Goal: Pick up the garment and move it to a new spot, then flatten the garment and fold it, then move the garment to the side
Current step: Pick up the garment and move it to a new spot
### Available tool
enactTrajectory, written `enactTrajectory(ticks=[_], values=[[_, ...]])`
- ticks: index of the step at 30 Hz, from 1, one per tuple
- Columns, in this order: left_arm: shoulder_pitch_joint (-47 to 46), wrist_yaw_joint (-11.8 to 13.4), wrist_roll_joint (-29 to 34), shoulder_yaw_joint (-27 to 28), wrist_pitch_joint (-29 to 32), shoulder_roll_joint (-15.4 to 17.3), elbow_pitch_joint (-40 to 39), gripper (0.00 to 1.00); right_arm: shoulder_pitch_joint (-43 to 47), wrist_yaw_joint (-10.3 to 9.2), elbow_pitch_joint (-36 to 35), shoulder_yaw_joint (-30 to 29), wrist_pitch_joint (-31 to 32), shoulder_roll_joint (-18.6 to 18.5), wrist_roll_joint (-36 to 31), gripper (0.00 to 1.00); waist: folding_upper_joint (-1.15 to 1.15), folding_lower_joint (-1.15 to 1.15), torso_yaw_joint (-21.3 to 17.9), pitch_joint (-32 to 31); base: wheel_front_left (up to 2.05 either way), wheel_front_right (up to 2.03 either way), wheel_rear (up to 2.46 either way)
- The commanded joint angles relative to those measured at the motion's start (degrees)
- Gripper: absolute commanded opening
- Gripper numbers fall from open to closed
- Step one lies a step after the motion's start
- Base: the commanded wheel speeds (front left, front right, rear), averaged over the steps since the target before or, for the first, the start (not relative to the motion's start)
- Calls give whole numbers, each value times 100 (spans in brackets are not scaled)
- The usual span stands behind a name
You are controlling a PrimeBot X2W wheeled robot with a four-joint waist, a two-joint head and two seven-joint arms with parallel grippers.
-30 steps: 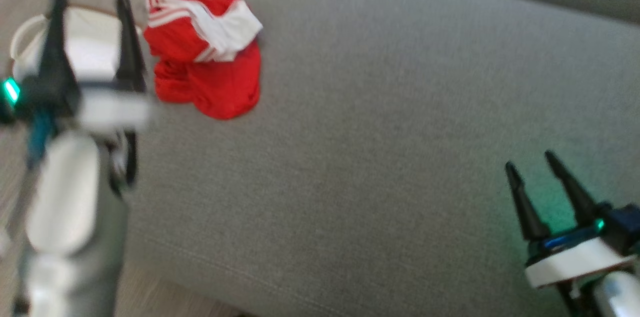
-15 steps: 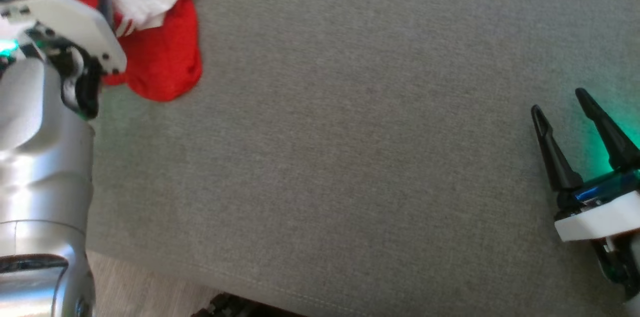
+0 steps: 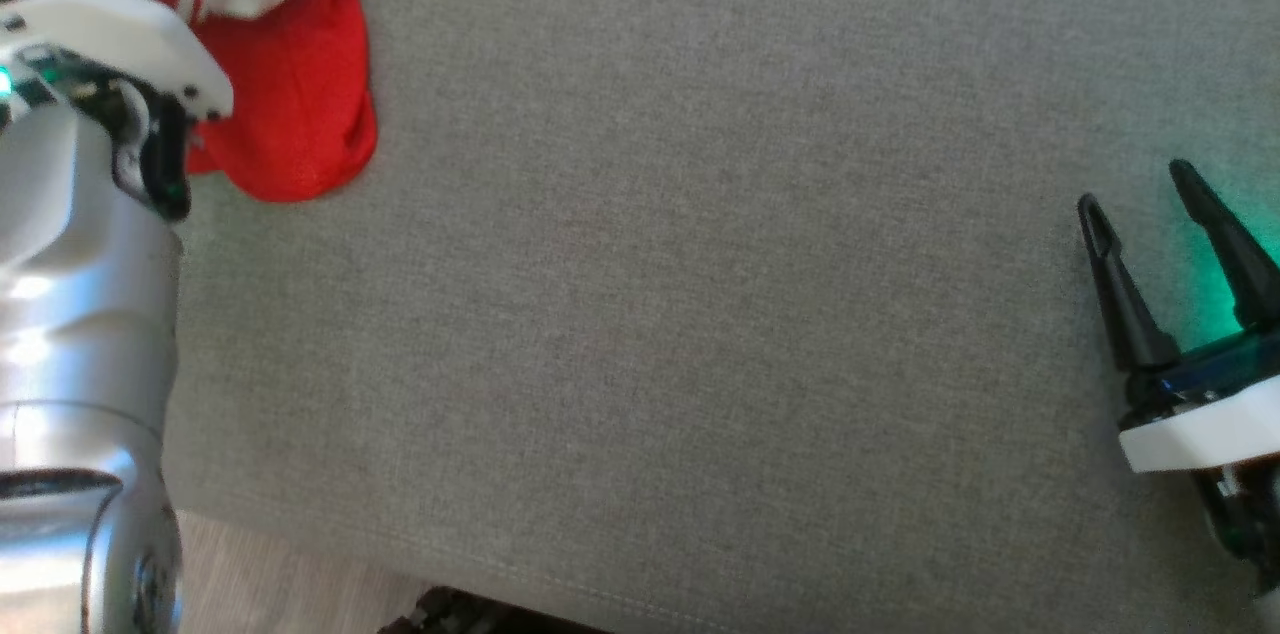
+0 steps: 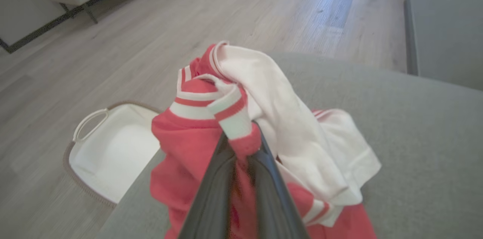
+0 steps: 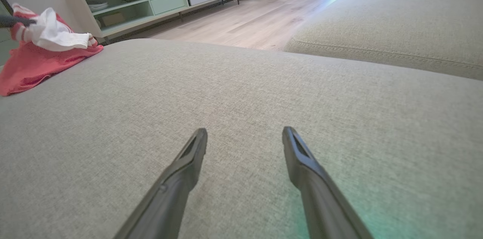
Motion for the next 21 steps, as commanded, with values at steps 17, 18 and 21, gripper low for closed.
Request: enactTrajectory(ticks=[17,18,21], values=[[-1184,-479,175,-1200,-616,196,-1512,0,34,-5,952,768,-492,1024,177,100,0,0,-1125,-2011,0,0,0],[-1174,-480,94,-1339,-566,194,-1697,0,69,-5,936,728,-495,1081,178,100,0,0,-1255,-2095,0,0,0],[-1076,-482,-291,-1619,-370,220,-2250,0,186,-5,843,583,-497,1272,196,100,0,0,-1677,-2304,0,0,0]])
